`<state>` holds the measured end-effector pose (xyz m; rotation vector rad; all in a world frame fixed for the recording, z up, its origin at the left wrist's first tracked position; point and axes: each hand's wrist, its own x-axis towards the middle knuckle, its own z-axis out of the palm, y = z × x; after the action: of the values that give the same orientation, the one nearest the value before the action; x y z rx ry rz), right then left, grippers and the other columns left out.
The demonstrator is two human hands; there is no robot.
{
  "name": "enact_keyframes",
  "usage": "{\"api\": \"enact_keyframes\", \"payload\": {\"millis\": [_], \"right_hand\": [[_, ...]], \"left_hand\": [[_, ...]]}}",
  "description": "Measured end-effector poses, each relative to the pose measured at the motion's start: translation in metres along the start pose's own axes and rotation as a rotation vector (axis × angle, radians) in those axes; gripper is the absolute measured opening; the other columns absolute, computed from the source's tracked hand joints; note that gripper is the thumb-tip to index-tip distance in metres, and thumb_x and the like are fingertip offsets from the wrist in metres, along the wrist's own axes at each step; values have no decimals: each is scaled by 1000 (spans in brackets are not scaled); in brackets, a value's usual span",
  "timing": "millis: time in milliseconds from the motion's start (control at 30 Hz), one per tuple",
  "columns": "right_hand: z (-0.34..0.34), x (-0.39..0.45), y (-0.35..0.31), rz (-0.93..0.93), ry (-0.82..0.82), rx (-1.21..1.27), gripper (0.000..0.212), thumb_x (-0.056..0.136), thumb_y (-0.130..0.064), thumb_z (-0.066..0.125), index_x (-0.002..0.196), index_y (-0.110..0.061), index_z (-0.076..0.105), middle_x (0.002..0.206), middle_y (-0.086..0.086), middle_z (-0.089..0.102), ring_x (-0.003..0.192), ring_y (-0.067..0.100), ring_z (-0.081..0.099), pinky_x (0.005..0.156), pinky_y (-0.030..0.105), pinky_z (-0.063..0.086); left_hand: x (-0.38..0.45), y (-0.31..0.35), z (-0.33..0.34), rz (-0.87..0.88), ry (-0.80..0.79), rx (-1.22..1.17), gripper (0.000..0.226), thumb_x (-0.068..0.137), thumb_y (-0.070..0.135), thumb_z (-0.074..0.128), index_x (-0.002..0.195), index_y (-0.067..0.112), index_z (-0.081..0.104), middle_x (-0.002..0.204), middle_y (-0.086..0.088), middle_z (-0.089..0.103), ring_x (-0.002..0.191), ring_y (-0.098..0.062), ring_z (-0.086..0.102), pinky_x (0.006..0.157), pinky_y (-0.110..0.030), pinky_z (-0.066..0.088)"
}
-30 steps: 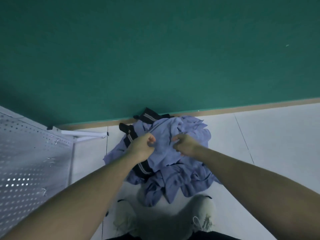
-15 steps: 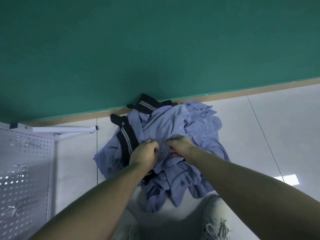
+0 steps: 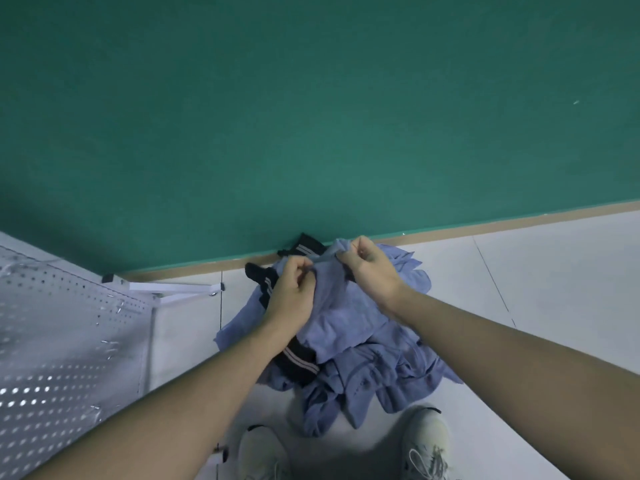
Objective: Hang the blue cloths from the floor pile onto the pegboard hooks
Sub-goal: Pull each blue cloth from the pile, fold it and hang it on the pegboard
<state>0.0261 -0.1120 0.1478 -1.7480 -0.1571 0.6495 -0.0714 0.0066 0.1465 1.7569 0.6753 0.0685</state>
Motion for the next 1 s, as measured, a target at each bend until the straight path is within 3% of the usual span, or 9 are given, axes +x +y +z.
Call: {"api": "enact_keyframes", "payload": {"millis": [133,267,367,433,533,667,733,867,1000], "right_hand": [[-10,-28,-55,-61,-33,94,29,95,-14,67,86,-21,40,60,1,41,61,18,40,65,37,43],[-22,-65,-112,-155,-75,62,25,97,-12,64,117,-20,52,57,-7,48,54,8,47,64,25,49],[-32,-93,-150,-240,-82,-32,23,99,-21,63,121,-18,64,91,-14,66,83,-1,62,81,11,46],[-43,-111,-172,-282,-151,-80,31,98,-13,62,128,-19,59,108,-17,65,92,-15,61,83,3,43],[-54,-137,-201,-392,-150,-292,34,87,-3,71,114,-21,61,102,-11,64,92,-4,62,87,9,44],[-65,-163,-239,-471,-33,-454,19,86,-21,77,80,-34,65,98,1,66,94,8,53,84,17,39],[-71,-181,-261,-449,-55,-331,16,92,-17,69,83,-28,62,98,-3,66,92,4,55,82,12,42],[-76,-213,-294,-416,-159,-302,16,100,-10,52,95,-25,50,79,5,61,71,17,52,65,31,43],[-74,-235,-318,-380,-187,-368,8,98,-23,58,100,-30,58,89,3,70,75,15,61,76,35,54]], "left_hand": [[-21,56,-21,22,34,-49,14,105,14,42,105,24,52,98,0,64,88,-14,59,75,-28,47],[-51,117,-42,12,23,-114,21,104,21,44,93,37,53,92,-5,66,79,-18,59,71,-33,46],[-74,167,-59,-13,12,-237,14,98,22,55,90,33,58,86,-9,69,73,-19,60,67,-32,46],[-90,198,-70,-25,-26,-397,13,96,14,60,89,25,59,78,-11,67,68,-20,58,62,-31,44],[-118,240,-89,30,-47,-494,19,95,2,54,89,19,56,68,-8,64,57,-17,56,53,-25,44],[-155,270,-114,113,-93,-380,26,95,-1,46,95,20,61,71,-8,66,60,-17,58,55,-26,46],[-172,278,-123,139,-69,-292,28,95,-1,45,97,21,63,73,-6,67,61,-16,58,56,-25,45],[-201,288,-139,162,32,-207,31,95,0,43,95,20,67,77,-5,68,67,-18,57,60,-26,45],[-217,290,-149,193,103,6,37,89,-4,38,82,18,67,81,-3,65,73,-18,52,65,-27,42]]}}
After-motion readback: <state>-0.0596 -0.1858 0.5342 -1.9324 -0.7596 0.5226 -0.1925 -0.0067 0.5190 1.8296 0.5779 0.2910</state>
